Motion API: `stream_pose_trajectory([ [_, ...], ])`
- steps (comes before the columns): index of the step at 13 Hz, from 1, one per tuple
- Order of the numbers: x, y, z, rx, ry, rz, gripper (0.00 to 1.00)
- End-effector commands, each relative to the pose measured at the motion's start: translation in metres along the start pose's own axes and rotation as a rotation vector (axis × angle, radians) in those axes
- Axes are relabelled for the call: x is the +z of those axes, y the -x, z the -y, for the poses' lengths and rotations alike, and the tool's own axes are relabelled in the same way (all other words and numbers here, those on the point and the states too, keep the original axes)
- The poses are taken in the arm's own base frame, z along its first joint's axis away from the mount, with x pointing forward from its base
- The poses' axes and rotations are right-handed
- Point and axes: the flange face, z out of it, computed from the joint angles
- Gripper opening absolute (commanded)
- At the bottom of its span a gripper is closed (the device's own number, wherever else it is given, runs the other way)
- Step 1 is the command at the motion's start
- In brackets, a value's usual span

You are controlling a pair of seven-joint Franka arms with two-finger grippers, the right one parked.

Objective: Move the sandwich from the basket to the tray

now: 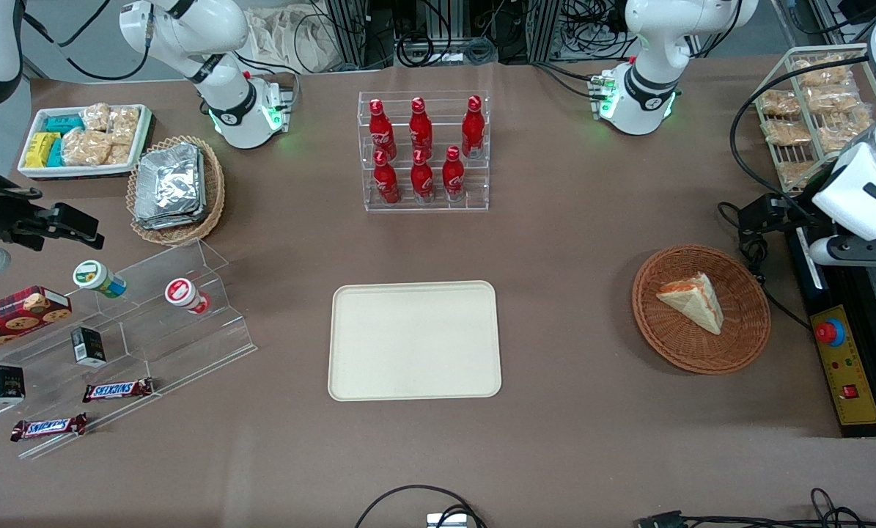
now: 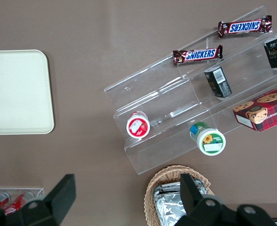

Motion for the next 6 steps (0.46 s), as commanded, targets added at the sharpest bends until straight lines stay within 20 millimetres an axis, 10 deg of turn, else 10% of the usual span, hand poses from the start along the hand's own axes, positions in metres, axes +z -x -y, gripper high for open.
stream_pose_trajectory([
  [1, -0.004, 0.000, 0.002, 0.006, -0.012, -0.006, 1.00],
  [6, 0.009, -0.010, 0.006, -0.013, -0.039, 0.000, 1.00],
])
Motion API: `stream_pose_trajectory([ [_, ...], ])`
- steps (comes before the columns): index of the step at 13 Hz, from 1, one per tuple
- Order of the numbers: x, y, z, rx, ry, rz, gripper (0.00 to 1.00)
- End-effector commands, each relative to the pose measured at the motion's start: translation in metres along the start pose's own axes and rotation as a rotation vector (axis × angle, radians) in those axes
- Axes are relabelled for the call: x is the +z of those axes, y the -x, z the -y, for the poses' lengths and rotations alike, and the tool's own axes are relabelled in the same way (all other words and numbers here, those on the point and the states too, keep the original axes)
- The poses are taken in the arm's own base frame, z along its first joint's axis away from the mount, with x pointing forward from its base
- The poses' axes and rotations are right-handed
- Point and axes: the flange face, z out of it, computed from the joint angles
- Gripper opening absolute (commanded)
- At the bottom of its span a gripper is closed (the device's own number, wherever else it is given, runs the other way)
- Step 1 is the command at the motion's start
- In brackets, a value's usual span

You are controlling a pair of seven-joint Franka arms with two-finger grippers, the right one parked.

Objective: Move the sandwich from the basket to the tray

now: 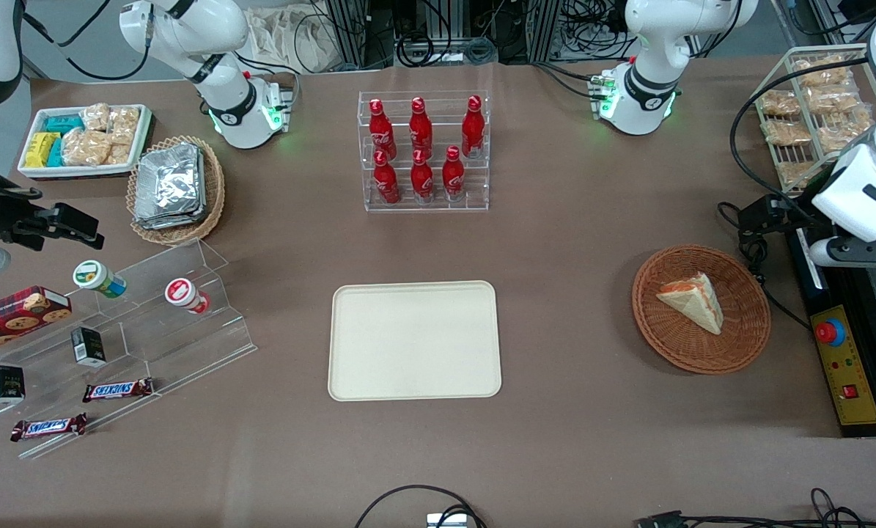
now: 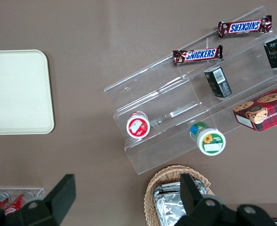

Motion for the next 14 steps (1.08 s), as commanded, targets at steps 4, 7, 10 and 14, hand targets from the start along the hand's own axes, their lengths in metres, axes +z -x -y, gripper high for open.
stream_pose_trajectory([
  [4, 0.049, -0.007, 0.003, -0.185, -0.055, 0.020, 1.00],
  [7, 0.091, 0.006, 0.012, -0.262, -0.045, 0.012, 1.00],
  [10, 0.138, 0.021, 0.032, -0.348, -0.043, -0.007, 1.00],
  [14, 0.198, 0.040, 0.037, -0.473, -0.032, -0.046, 1.00],
])
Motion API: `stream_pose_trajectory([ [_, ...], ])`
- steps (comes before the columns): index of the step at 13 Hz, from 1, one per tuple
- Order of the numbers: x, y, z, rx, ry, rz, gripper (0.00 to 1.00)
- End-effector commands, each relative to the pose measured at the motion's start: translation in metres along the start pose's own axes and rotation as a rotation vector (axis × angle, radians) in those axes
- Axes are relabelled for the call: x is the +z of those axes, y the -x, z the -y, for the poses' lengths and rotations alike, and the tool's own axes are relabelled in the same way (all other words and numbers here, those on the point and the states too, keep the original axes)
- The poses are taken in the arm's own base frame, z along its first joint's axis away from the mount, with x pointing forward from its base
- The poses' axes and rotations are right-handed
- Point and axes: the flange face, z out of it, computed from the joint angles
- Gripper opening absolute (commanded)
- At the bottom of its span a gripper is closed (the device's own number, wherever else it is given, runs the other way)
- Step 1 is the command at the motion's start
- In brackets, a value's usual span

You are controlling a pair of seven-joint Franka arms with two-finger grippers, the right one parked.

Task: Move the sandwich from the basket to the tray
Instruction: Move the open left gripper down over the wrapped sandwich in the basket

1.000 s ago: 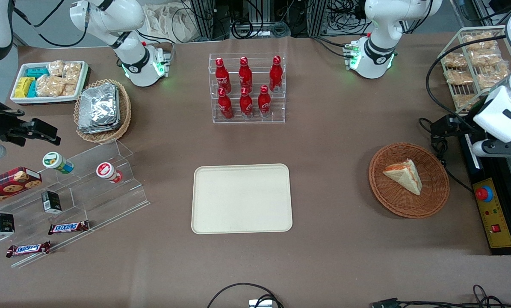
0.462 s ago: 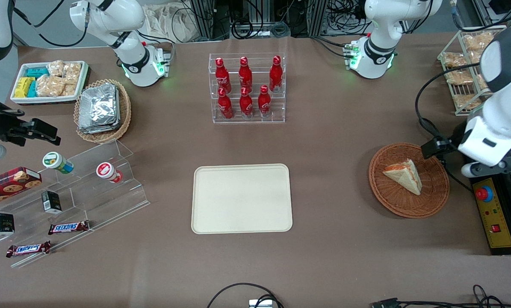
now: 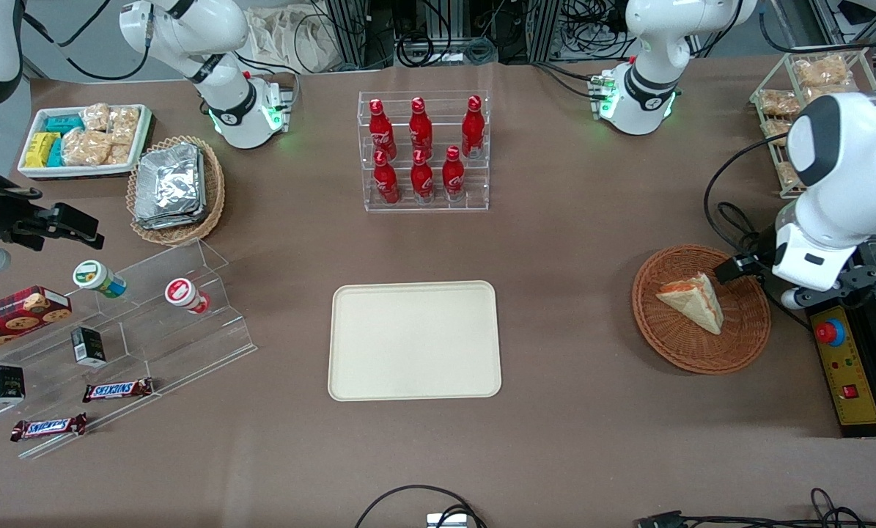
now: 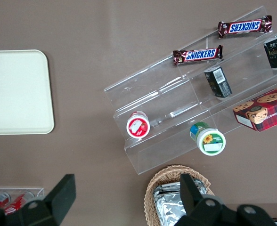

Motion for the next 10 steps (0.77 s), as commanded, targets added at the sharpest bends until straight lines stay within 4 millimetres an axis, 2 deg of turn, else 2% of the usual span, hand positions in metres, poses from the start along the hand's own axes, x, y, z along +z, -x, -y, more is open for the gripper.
stream_pose_trajectory([
  [1, 0.029, 0.026, 0.005, -0.076, 0.012, -0.029, 1.00],
  [5, 0.067, 0.024, 0.022, -0.162, 0.024, -0.031, 1.00],
  [6, 0.076, 0.022, 0.032, -0.193, 0.028, -0.032, 1.00],
  [8, 0.091, 0.023, 0.034, -0.216, 0.037, -0.039, 1.00],
  [10, 0.105, 0.021, 0.029, -0.308, 0.053, -0.034, 1.00],
])
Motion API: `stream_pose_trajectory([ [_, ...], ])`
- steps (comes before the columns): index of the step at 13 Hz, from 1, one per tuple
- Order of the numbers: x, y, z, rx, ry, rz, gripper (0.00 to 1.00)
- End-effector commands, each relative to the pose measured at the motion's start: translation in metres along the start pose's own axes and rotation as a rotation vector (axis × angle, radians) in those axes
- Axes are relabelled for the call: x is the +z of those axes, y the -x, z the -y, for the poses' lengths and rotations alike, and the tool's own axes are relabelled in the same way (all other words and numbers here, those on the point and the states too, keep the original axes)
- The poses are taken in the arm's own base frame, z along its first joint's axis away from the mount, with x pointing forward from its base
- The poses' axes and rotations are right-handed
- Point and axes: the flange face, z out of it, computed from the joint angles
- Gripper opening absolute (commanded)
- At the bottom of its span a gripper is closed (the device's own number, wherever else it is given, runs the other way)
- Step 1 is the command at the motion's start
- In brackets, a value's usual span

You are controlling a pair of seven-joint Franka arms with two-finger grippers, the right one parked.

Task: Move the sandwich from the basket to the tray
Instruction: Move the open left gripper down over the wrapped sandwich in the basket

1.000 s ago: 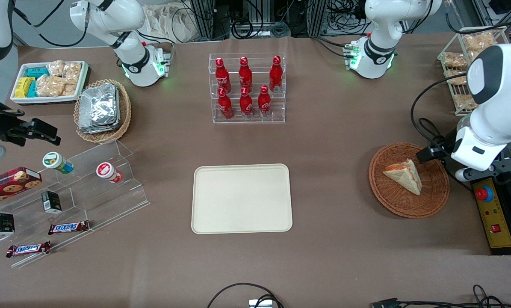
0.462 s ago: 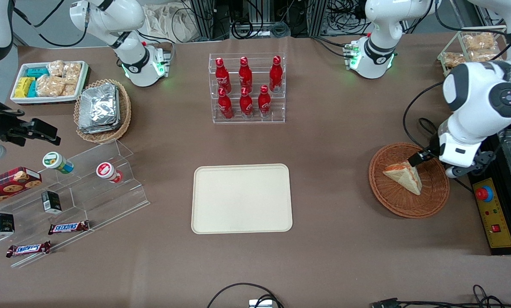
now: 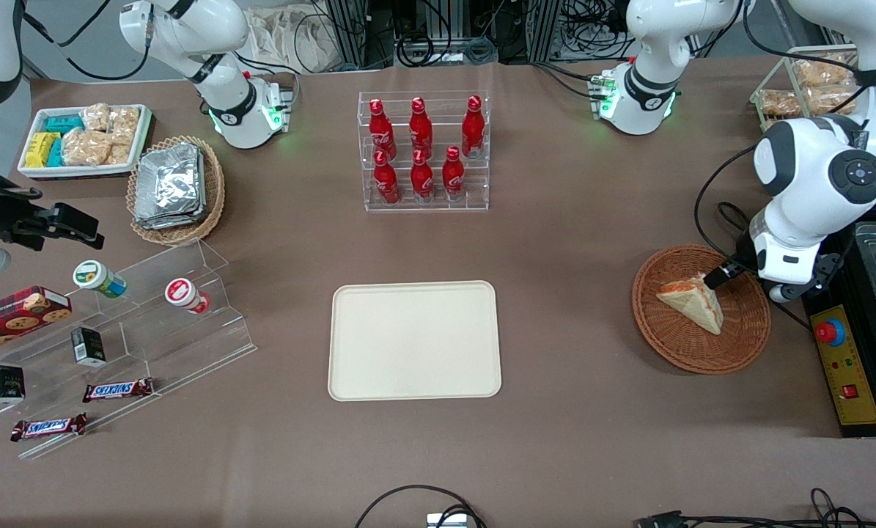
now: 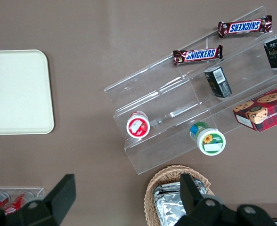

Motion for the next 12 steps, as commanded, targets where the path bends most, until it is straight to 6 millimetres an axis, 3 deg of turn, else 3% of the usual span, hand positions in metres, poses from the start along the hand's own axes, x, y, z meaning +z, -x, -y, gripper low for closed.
stream_pose_trajectory([
  [1, 0.018, 0.003, -0.008, -0.115, 0.021, -0.002, 1.00],
  [8, 0.057, 0.007, -0.022, -0.234, 0.044, 0.001, 1.00],
  [12, 0.080, 0.013, -0.020, -0.247, 0.063, -0.009, 1.00],
])
